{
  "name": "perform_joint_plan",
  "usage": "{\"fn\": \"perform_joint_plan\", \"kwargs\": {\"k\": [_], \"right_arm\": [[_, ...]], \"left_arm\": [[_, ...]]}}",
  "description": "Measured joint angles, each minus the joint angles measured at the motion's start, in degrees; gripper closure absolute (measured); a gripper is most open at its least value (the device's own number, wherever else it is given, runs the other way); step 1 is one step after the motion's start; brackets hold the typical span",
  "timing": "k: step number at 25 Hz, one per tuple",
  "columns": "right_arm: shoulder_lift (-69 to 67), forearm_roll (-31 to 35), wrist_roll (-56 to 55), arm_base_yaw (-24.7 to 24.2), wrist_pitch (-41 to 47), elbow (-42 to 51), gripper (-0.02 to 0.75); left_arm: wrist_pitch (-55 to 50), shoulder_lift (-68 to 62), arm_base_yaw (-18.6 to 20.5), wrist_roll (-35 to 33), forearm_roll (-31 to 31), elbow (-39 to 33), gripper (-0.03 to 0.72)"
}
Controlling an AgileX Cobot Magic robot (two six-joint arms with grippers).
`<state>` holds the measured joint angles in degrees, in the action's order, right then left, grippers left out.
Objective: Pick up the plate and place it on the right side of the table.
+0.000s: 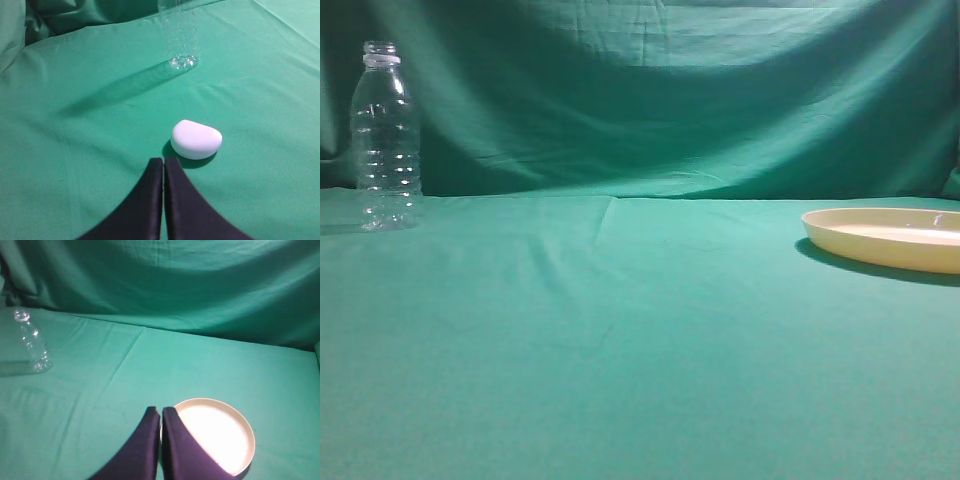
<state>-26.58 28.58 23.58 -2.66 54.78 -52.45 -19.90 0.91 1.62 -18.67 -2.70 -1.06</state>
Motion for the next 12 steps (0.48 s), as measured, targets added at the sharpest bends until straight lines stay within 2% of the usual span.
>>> {"fn": "perform_joint_plan", "kwargs": {"k": [6, 9, 12], "right_arm": [[2.3, 0.0, 1.0, 0.0, 5.4, 0.4, 0.738], [2.3, -1.6, 0.1, 0.0, 2.5, 2.5, 0.738], [3.2, -6.9, -6.2, 0.0, -3.0, 6.6, 0.738]], "left_arm": [[0.0, 0.0, 0.0, 0.0, 0.0, 0.0, 0.688], [0.0, 0.0, 0.0, 0.0, 0.0, 0.0, 0.688], [0.0, 0.0, 0.0, 0.0, 0.0, 0.0, 0.688]]}}
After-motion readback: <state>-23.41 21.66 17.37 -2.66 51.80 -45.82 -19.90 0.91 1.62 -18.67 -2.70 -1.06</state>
